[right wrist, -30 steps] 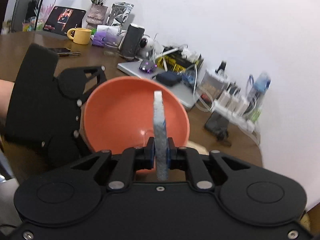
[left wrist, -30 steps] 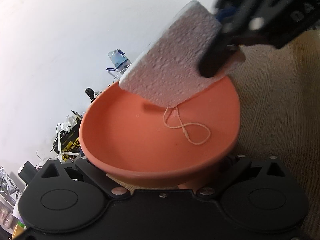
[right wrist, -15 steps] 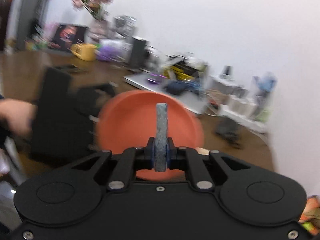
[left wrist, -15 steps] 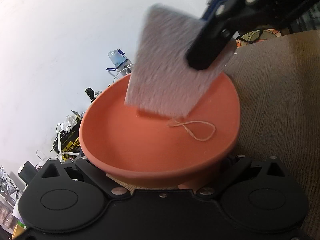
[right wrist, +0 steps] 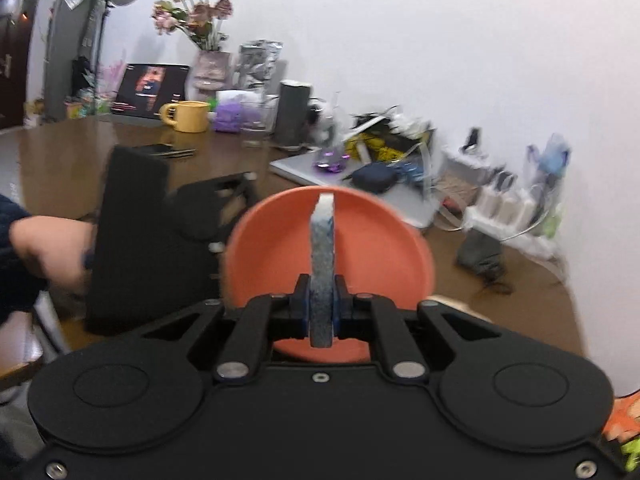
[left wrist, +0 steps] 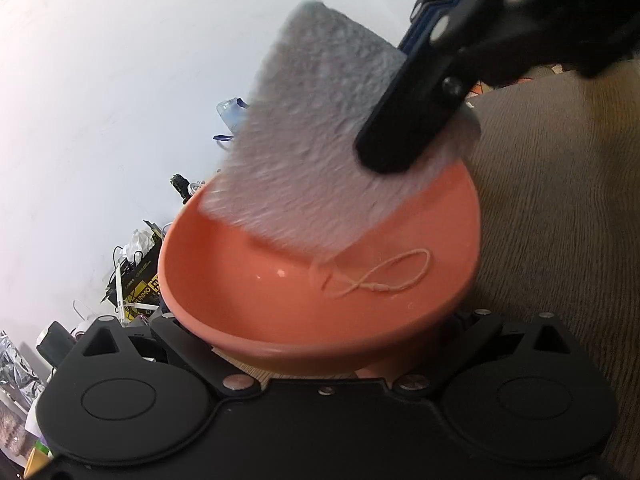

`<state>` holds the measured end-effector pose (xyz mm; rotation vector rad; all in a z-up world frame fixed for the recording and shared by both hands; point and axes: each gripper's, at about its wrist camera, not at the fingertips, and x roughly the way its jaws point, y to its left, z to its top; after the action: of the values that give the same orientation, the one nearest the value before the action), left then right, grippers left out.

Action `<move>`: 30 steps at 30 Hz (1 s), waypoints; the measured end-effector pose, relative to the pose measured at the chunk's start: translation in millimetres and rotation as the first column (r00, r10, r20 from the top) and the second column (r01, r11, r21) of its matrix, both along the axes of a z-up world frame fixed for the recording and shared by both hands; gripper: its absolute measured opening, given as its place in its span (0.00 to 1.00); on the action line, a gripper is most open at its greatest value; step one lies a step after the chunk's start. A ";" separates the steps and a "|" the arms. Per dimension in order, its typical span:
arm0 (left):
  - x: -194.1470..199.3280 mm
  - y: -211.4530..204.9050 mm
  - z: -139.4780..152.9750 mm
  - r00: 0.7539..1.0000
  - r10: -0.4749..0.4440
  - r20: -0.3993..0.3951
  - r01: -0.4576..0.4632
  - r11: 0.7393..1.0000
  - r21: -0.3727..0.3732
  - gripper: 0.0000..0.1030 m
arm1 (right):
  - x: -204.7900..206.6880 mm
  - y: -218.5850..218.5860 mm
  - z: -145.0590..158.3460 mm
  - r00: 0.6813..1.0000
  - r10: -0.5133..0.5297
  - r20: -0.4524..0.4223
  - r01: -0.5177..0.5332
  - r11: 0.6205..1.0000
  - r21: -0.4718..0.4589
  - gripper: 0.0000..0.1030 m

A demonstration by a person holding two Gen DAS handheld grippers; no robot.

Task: Clean bowl
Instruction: 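Press the sponge against the bowl's inner wall with the right gripper while the left gripper holds it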

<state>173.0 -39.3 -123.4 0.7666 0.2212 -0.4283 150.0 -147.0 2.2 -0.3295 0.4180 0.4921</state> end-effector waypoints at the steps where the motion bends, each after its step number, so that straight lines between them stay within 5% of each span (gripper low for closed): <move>1: -0.5 0.5 -0.3 1.000 0.001 0.000 -0.001 1.000 0.000 0.97 | 2.2 -3.3 -2.0 1.000 -0.023 0.001 0.023 0.999 -0.032 0.12; 5: -1.9 1.6 -1.5 1.000 0.002 0.000 -0.002 1.000 0.000 0.97 | 1.1 -14.1 -9.2 0.998 -0.026 -0.064 0.023 0.999 -0.042 0.12; 8: -3.1 2.1 -2.4 1.000 0.004 0.001 -0.004 1.000 -0.001 0.97 | -5.5 -16.8 -13.2 0.990 0.050 -0.130 -0.045 0.998 0.043 0.12; 17: -6.0 4.9 -5.0 1.000 0.008 0.004 -0.008 1.000 -0.002 0.97 | 16.2 -1.1 -9.7 0.998 0.040 -0.041 -0.040 0.999 0.000 0.12; 30: -11.1 11.3 -9.3 1.000 0.014 0.003 -0.014 1.000 -0.003 0.97 | 16.8 -1.8 -19.6 0.999 0.037 -0.038 -0.038 0.999 -0.011 0.12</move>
<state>161.9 -28.0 -132.7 0.7624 0.2234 -0.4138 166.8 -148.8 -17.4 -0.3400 0.4519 0.5335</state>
